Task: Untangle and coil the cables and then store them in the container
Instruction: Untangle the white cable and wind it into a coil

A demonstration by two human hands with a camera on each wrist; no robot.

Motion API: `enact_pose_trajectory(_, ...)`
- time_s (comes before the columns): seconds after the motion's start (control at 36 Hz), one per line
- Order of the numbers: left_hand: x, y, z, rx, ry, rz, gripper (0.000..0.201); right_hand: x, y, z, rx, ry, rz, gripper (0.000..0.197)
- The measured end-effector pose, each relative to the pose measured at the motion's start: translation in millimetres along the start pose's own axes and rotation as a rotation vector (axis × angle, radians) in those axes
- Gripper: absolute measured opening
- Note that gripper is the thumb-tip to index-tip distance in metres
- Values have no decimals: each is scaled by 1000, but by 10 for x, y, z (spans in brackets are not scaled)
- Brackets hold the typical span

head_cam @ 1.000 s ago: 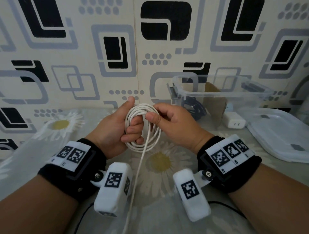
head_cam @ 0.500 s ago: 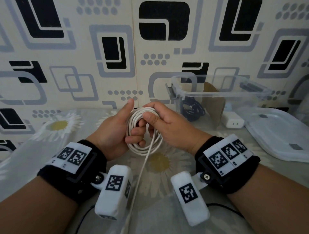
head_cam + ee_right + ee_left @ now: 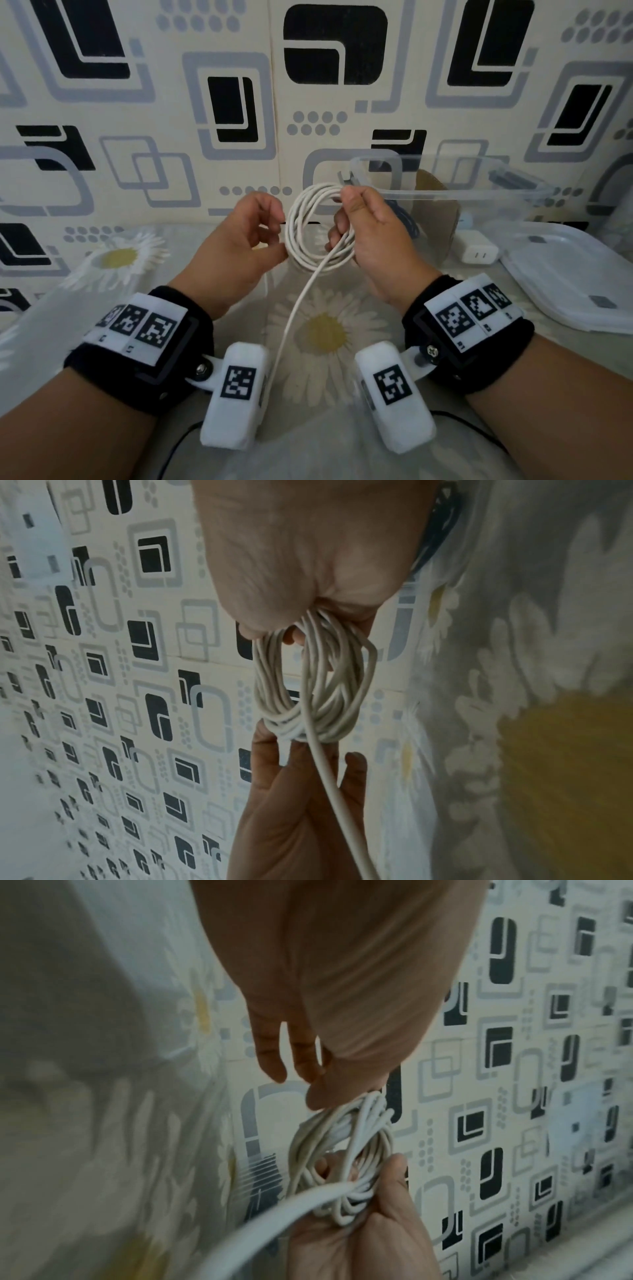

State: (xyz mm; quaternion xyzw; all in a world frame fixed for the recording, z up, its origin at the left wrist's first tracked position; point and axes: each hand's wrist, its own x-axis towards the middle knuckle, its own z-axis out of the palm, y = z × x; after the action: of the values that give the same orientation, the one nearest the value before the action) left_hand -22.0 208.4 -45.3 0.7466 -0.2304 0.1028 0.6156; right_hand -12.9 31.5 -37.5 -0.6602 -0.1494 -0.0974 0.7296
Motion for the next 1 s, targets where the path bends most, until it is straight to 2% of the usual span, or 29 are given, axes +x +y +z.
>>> enact_pose_trajectory(0.11, -11, -12, -26, 109, -116, -31, 42, 9, -41, 5, 20, 58, -53, 18)
enact_pose_trajectory(0.19, -27, -2, -16, 109, -168, -110, 50, 2, -115, -20, -43, 89, -161, 20)
enact_pose_trajectory(0.25, -41, 15, 8, 89, -211, -165, 39, 5, -145, -40, -123, 133, -257, 20)
enact_pose_trajectory(0.33, -53, 87, 46, 36, -192, -233, 18, 14, -154, -64, -192, 191, -372, 19)
enact_pose_trajectory(0.39, -56, 126, 50, -29, -205, -288, 29, 18, -150, -78, -224, 233, -409, 18)
enact_pose_trajectory(0.44, -63, 151, 49, 29, -249, -329, 41, 15, -149, -88, -226, 260, -425, 14)
enact_pose_trajectory(0.47, -71, 158, 55, 79, -282, -346, 40, 14, -150, -93, -220, 269, -428, 12)
enact_pose_trajectory(0.53, -86, 155, 73, 124, -311, -389, 25, 11, -150, -91, -206, 279, -437, 13)
enact_pose_trajectory(0.61, -69, 104, 68, 142, -218, -407, 8, 12, -137, -71, -187, 271, -437, 19)
enact_pose_trajectory(0.72, -30, 29, 42, 161, -38, -342, 12, 1, -127, -61, -181, 212, -400, 19)
enact_pose_trajectory(0.86, -9, 12, 43, 98, 81, -274, 24, -42, -77, -37, -262, 113, -333, 15)
enact_pose_trajectory(0.97, 5, -4, 26, 115, 154, -235, 4, -59, -50, -11, -266, 33, -234, 18)
enact_pose_trajectory(1.0, 9, -12, 21, 108, 177, -242, 9, -61, -46, -8, -267, 13, -209, 18)
